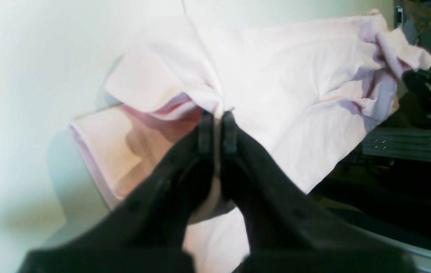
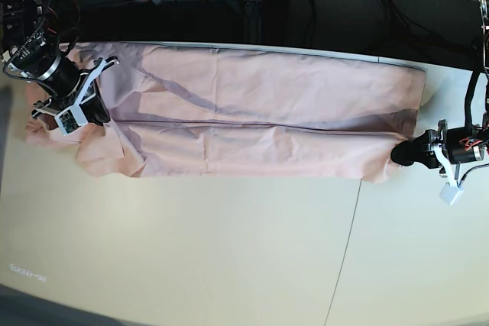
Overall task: Fold the T-shirt properly
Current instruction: 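Drag the folded edge with the right gripper to straighten the strip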
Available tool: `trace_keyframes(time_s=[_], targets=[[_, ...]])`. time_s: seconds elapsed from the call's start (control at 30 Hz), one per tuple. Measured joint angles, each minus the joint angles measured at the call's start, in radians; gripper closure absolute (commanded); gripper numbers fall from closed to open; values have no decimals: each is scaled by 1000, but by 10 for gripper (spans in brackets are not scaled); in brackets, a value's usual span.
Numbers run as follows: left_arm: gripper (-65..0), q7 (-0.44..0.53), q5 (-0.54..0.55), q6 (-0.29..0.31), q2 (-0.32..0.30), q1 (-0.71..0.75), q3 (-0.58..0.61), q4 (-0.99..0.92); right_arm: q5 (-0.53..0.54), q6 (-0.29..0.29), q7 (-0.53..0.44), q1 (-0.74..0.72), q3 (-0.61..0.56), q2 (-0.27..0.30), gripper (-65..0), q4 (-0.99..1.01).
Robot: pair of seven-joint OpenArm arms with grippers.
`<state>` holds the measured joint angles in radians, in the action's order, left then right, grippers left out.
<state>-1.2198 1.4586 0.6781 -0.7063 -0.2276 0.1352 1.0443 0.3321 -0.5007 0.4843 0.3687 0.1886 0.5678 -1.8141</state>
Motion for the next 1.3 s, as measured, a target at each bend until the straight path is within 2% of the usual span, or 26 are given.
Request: trace_keyframes(time_s=[0.2,0.37,0.53,0.67,0.77,0.8,0.9,0.97,1.03,1.17,1.3], targets=[[0,-8,0,0,0,0,0,0,0,0,0,45,0,-6,0,-41],[-6,-34,1,0,-1,0,0,0,9,0,3,61,0,-37,0,-52],[-157,-59,2,0,-17,0,0,0,22,0,4,91,0,-63,0,-52],[-229,-59,1,0,-30,0,0,0,23,0,6,97,0,-73,0,-52],[-258,-59,1,0,-31,0,0,0,23,0,6,97,2,-86,0,-52],[-259,-59,1,0,-31,0,0,0,23,0,7,97,2,-87,-39,-52],[-261,-59,1,0,-31,0,0,0,26,0,7,97,2,-86,-217,-52],[-301,-59,1,0,-31,0,0,0,48,0,10,97,2,-86,-288,-52],[-331,-59,1,0,-31,0,0,0,89,0,27,97,2,-86,-304,-52],[-331,-50,1,0,-31,0,0,0,153,0,41,97,2,-86,-304,-52],[-331,-48,1,0,-36,0,-13,0,170,0,41,91,2,-86,-304,-52]])
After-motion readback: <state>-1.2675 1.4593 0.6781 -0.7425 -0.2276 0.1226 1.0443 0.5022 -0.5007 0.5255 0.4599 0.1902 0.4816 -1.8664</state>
